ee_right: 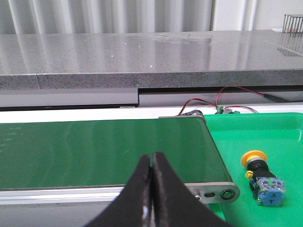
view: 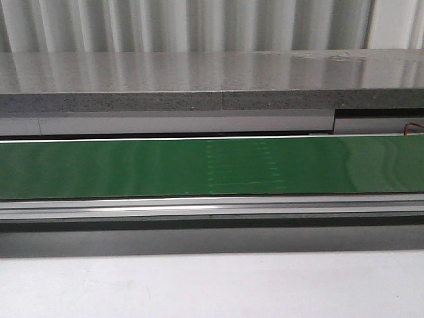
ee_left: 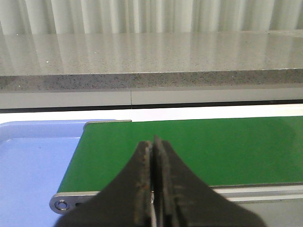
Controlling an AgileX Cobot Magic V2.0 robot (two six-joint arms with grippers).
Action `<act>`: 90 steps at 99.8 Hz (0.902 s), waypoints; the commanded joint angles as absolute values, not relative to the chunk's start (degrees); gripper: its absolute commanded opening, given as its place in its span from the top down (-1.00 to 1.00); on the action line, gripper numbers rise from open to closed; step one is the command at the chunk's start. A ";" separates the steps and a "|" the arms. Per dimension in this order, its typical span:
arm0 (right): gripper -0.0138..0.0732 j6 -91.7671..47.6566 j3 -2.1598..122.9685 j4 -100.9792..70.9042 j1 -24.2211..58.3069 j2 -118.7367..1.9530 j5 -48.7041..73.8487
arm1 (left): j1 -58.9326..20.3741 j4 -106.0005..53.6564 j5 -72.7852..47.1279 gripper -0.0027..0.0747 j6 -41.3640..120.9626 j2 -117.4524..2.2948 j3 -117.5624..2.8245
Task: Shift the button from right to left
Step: 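Move the right gripper down toward the yellow push button in the green tray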
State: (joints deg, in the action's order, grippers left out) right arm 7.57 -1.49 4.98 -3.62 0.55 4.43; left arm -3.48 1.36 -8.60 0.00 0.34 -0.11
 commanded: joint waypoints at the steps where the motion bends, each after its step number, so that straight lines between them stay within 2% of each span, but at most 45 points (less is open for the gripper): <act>1: 0.84 7.48 -0.62 5.55 -4.01 1.50 0.00 | -3.51 1.23 -4.19 0.98 -0.38 2.27 1.40; 70: 0.84 7.48 -0.43 5.55 -4.01 1.44 0.00 | -3.51 1.23 -4.19 0.98 -0.38 2.27 1.40; 90: 0.84 7.48 5.47 5.55 -4.06 0.10 4.18 | -3.51 1.23 -4.19 0.98 -0.38 2.27 1.40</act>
State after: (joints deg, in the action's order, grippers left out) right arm 7.57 0.66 4.98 -3.62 0.55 6.43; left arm -3.48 1.36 -8.60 0.00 0.34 -0.11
